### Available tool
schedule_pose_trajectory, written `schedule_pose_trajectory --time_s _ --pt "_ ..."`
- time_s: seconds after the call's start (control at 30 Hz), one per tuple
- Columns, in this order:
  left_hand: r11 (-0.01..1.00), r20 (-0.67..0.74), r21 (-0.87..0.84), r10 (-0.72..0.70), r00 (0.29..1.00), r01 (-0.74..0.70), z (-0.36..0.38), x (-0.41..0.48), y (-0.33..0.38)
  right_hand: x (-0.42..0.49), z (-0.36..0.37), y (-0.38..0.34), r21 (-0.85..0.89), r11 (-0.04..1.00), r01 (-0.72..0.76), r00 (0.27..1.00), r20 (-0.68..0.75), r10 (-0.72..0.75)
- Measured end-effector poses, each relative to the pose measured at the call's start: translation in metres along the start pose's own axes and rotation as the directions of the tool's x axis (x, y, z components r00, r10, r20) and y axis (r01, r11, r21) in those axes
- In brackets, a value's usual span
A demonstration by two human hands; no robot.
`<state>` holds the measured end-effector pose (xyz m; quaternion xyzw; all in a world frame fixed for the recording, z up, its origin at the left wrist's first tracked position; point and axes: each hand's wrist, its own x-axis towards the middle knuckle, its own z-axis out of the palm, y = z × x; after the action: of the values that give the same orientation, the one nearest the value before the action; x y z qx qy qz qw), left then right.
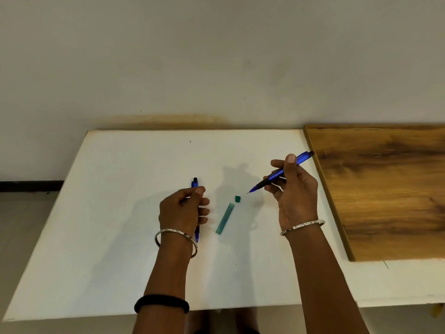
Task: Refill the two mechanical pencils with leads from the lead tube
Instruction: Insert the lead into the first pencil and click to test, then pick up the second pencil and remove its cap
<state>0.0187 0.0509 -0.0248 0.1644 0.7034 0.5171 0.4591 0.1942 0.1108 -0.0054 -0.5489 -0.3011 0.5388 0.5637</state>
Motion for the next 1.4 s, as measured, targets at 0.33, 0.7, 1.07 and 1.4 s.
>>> schedule_pose_trajectory --time_s 0.33,0.7,1.07,1.4 --pt "0.802 -0.132 0.568 0.311 0.941 -0.185 -0.006 -0.001 -0.005 0.003 0.007 0.008 -0.06 0.996 0.064 0.998 0.007 -0.063" --pt "0.554 -0.112 0.829 0.289 0.951 -0.071 -0.011 -0.001 -0.01 -0.011 0.031 0.031 -0.531 0.84 0.109 0.971 0.237 0.024" --pt "0.958 -0.154 0.283 0.091 0.984 -0.045 -0.028 0.011 0.01 -0.042 0.073 0.066 -0.842 0.443 0.308 0.948 0.311 -0.067" --pt "0.997 -0.016 0.035 0.065 0.998 -0.065 -0.044 0.016 0.013 -0.052 0.096 0.084 -0.945 0.174 0.275 0.961 0.269 -0.063"
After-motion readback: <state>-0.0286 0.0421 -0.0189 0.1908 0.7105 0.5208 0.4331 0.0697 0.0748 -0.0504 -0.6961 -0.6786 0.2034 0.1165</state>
